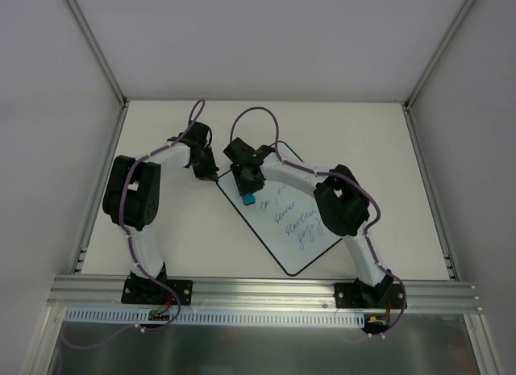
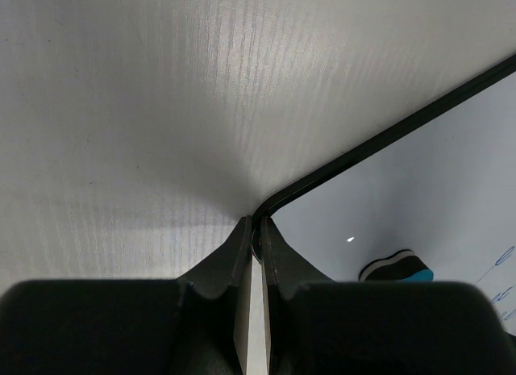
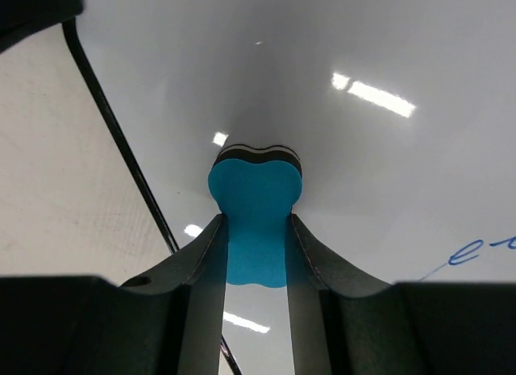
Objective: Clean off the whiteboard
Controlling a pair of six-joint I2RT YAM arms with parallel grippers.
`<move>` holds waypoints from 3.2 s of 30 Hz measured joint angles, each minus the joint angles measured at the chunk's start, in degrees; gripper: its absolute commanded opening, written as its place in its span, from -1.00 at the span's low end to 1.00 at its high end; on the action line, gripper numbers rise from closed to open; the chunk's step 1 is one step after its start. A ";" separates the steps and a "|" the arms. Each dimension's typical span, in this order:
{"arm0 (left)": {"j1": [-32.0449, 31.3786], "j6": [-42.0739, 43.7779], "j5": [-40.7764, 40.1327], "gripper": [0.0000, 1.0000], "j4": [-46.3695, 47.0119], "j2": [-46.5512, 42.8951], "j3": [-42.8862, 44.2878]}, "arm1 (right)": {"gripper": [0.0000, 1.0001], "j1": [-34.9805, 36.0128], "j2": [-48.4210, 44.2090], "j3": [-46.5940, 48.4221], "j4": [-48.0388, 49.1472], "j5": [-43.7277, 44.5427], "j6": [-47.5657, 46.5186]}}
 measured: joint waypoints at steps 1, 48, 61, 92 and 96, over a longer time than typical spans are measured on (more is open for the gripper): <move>0.00 -0.02 0.02 -1.00 0.00 0.00 -0.02 | -0.99 0.48 0.35 0.55 0.09 -0.02 0.44; 0.35 -0.46 0.09 -1.00 -0.15 -0.02 -0.02 | -1.00 1.97 -11.45 -18.10 7.48 0.02 1.73; 1.07 -1.31 0.63 -1.00 -0.28 -0.02 -0.02 | -0.99 -11.96 -22.18 -32.37 8.83 2.25 4.92; 3.69 -2.32 -0.11 0.18 -2.97 -4.31 -1.36 | -0.99 0.94 -16.22 -24.28 5.92 -1.46 5.18; 3.41 -4.83 -1.03 0.29 -2.99 -10.97 -5.29 | -0.99 0.94 -16.26 -24.28 5.92 -1.07 5.01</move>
